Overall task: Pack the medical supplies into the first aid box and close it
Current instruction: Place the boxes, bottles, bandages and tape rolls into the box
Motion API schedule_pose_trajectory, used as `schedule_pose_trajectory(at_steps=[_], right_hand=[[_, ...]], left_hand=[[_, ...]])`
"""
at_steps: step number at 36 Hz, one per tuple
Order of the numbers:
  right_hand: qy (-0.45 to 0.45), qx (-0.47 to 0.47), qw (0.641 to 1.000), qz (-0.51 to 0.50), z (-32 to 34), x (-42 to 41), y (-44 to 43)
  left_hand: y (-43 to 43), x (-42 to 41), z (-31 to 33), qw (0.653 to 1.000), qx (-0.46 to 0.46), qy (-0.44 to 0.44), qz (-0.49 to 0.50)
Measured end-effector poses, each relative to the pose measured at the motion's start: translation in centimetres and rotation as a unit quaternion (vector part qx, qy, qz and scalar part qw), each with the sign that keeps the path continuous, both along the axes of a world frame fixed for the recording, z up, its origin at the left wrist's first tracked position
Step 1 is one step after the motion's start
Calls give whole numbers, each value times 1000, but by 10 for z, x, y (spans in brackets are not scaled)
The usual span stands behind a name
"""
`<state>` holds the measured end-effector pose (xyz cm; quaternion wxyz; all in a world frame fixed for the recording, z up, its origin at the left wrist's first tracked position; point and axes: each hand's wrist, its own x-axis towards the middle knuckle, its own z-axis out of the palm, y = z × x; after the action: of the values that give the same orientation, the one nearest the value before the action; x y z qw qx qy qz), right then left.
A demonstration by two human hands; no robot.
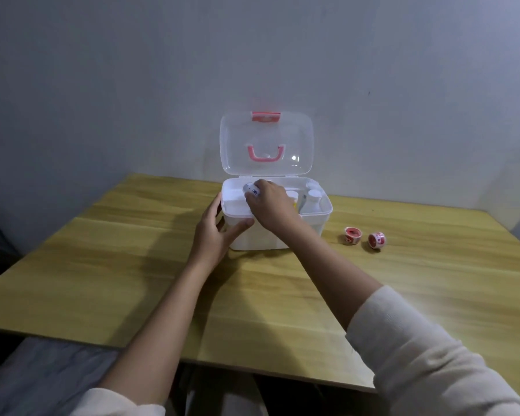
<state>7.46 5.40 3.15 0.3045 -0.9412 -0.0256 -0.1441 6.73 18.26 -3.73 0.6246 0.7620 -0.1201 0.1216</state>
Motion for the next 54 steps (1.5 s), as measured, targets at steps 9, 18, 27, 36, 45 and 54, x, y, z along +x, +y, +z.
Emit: schedule_pose_trajectory(at_steps=[9,18,27,36,45,54], right_hand=[[35,-39,998,40,4,1,-1],[49,-16,997,64,4,1,-8],[21,6,998,65,3,-2,-12],[64,-94,993,38,7,-4,-8],[48,-57,997,27,5,-4,-9],[-58,47,996,40,10,-20,-15]], left_hand=[[-1,2,-1,1000,-13,2,12],[1,4,-3,999,-30,10,1],[2,2,-4,999,-36,7,-5],[1,5,-5,1000,-27,1,8],[1,5,-5,1000,-26,5,5],[-1,2,0,999,-32,7,-40]])
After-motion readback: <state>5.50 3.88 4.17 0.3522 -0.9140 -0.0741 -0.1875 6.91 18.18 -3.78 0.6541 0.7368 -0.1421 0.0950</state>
